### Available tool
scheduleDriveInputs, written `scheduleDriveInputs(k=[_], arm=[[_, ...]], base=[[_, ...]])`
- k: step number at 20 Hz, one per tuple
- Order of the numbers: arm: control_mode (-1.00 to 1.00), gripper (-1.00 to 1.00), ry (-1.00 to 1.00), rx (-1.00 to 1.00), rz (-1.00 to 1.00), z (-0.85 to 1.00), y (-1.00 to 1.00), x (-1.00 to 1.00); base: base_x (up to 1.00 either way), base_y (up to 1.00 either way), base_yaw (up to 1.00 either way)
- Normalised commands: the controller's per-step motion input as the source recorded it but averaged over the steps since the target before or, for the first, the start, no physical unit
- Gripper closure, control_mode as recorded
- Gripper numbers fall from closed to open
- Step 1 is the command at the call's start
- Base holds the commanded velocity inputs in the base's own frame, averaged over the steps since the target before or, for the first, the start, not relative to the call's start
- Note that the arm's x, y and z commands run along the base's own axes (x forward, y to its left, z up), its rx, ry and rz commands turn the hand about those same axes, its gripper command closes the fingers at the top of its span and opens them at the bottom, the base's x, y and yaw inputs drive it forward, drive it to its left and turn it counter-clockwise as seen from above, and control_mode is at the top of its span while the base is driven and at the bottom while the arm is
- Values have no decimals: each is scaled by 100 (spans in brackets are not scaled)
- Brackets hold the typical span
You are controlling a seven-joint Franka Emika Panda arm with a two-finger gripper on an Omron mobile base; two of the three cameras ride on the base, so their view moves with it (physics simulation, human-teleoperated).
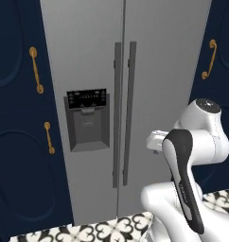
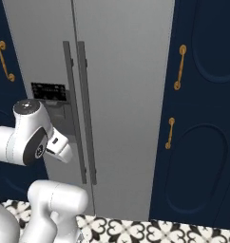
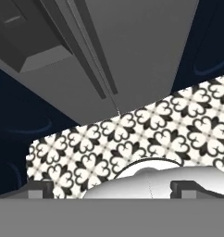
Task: Grab a lemon wedge from the fridge and one ice cube from the ice bowl, and put them in the glass of lemonade.
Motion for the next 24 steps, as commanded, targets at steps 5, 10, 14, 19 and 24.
scheduleDriveInputs(k=[5,10,14,19,24], arm=[[100,-100,0,0,0,0,0,0],[-100,-100,-5,0,0,0,-2,0],[-100,-100,-32,0,0,25,-9,6],[-100,-100,-32,-7,0,86,-7,22],[-100,-100,-7,-18,0,89,-6,5]], base=[[0,-7,0],[0,0,0],[0,0,0],[0,0,0],[0,0,0]])
